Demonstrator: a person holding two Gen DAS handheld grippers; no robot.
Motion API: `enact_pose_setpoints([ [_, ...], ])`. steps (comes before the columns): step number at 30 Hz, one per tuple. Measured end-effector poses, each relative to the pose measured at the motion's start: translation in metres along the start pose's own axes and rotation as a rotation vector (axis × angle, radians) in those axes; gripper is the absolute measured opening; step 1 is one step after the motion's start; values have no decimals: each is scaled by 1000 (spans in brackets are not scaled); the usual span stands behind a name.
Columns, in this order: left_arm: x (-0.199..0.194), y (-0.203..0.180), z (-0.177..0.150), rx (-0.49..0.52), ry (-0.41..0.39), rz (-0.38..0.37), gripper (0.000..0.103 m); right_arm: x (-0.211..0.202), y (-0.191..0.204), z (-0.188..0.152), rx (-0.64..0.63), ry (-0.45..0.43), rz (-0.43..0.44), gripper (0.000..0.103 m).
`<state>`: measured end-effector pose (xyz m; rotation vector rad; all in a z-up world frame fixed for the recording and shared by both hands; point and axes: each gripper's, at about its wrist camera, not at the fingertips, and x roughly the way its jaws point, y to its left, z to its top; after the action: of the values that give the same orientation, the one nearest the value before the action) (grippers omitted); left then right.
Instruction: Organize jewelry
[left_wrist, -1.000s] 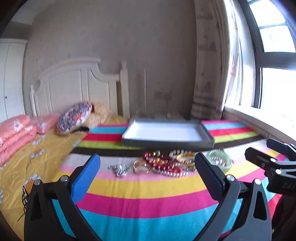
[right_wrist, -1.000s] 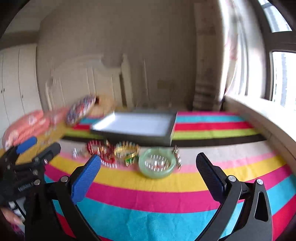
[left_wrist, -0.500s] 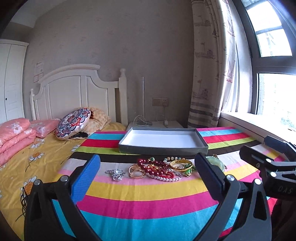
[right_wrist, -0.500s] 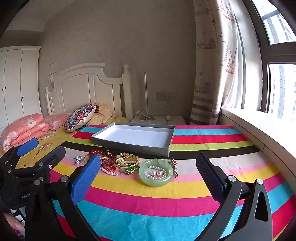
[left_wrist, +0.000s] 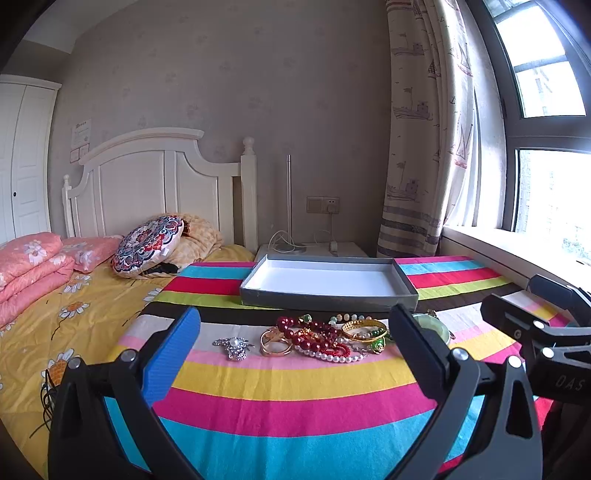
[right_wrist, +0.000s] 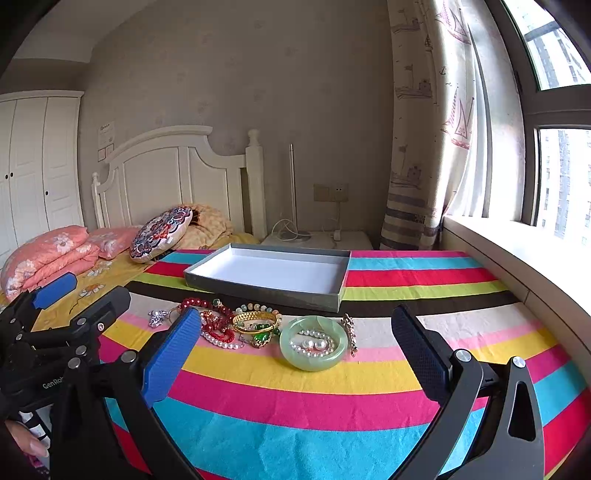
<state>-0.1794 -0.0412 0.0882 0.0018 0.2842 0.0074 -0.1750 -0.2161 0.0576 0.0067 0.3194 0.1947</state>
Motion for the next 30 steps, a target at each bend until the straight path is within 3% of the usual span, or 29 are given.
enact_pose_setpoints([
  [30,-2,-1,-2,0,-9,-1,101,1,-1,-4,9,10,-1,99],
])
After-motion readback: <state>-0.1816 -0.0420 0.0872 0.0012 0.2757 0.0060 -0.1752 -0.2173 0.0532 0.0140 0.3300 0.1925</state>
